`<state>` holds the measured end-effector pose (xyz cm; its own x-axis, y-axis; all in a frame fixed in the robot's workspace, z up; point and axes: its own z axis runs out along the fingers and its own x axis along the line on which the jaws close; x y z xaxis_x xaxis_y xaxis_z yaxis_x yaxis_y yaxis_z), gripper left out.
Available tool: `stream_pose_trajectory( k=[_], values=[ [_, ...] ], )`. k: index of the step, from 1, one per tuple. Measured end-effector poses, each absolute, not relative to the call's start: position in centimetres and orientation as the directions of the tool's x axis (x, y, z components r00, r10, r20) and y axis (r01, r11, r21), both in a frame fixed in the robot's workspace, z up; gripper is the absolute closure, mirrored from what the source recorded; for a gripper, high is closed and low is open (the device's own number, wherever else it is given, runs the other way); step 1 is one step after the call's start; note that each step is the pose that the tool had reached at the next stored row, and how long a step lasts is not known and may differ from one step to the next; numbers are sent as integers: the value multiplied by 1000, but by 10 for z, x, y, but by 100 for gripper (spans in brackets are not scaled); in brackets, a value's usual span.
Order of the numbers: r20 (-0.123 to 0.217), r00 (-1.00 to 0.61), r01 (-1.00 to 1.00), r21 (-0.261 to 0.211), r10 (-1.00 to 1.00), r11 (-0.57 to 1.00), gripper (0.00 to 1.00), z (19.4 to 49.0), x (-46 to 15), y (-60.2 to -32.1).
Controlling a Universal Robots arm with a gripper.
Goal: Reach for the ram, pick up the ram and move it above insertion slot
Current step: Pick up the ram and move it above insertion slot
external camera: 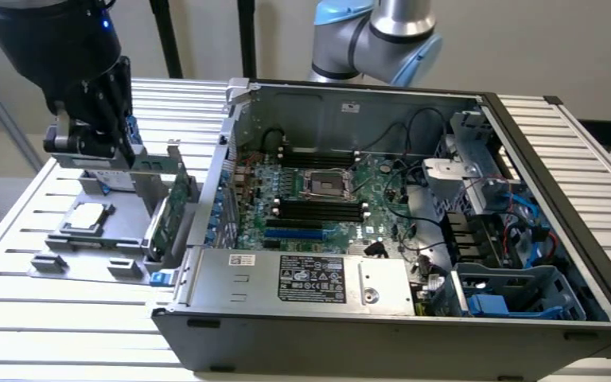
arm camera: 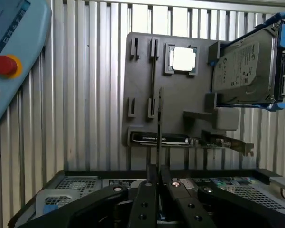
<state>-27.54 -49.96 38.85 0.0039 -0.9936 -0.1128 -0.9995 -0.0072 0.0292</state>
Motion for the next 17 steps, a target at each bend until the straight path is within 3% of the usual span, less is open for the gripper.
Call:
stream_pose_trajectory(
  k=[17],
  values=[
    [-117, 16, -999, 29, -993, -19, 86, 404, -208, -500]
  ],
)
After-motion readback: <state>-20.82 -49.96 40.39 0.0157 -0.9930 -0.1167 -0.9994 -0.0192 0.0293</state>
